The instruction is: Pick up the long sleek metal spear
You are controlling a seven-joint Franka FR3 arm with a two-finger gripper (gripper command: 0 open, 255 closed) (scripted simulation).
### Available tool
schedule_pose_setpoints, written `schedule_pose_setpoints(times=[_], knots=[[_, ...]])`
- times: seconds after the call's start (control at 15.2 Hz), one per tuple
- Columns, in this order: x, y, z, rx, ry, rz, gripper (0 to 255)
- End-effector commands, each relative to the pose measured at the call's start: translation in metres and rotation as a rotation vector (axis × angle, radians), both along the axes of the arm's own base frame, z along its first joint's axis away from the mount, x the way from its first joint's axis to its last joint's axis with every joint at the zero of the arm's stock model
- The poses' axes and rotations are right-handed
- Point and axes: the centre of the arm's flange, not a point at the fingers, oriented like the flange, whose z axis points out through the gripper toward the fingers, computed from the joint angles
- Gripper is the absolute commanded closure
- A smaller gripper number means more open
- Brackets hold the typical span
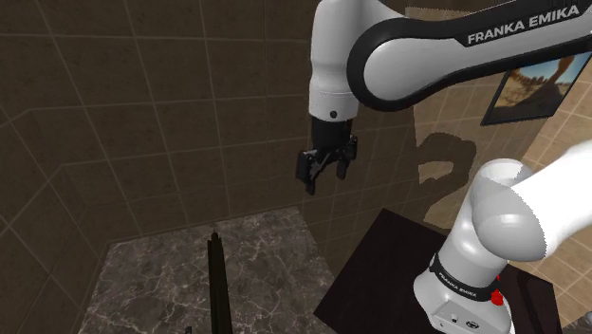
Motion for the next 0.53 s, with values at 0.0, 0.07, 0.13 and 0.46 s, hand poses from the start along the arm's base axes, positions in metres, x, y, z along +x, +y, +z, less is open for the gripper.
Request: schedule_pose_setpoints(times=[0.0,0.07,0.13,0.46], knots=[[0.006,0.019,-0.021,0.006,-0.003,-0.025,0],[0.009,0.027,-0.030,0.008,-0.004,-0.037,0],[0.012,0.036,-0.039,0.010,-0.005,-0.048,0],[0.030,0.078,-0.085,0.021,-0.009,-0.106,0]])
